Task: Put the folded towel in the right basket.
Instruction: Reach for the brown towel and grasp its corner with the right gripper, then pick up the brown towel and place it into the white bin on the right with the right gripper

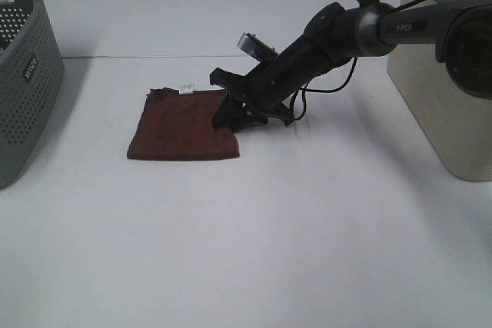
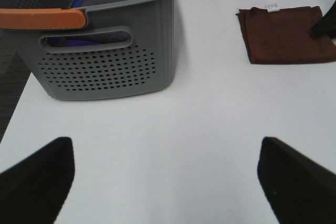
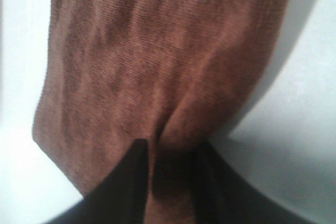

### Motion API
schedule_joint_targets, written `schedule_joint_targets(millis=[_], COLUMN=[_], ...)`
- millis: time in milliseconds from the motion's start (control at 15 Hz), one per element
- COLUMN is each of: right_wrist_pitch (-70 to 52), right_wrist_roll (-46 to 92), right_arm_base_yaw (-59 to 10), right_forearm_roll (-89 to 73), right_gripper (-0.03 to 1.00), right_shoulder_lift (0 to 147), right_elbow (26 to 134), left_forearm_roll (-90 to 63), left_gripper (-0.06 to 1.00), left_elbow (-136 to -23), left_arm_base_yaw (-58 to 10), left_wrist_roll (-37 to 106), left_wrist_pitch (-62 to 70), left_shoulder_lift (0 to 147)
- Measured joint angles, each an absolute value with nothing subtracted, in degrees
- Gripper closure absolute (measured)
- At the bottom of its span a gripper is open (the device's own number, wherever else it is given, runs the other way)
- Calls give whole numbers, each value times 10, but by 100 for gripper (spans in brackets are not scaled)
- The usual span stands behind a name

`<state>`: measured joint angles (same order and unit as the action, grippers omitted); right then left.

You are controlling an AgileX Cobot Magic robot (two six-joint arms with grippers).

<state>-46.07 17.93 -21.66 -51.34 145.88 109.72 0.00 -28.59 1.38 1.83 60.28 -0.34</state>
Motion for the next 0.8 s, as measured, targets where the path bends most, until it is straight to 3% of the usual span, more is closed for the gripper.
schedule_joint_targets(millis=[67,133,800], right_wrist_pitch=[-457,-457,-556], right_wrist_roll=[179,175,175], right_arm_base_yaw=[-219,-220,-195], right_forearm_roll=[-515,-522,-489], right_gripper=[85,93,92], right_shoulder_lift=[1463,1464,1324], right_elbow=[1097,1097,1096], left_forearm_roll=[0,0,0], left_gripper=[6,6,6], left_elbow=[-286,-286,-286], left_arm_base_yaw=[14,14,14], left_wrist_roll=[18,18,18], left_wrist_pitch=[603,603,603], left_shoulder_lift=[-3,-3,-3])
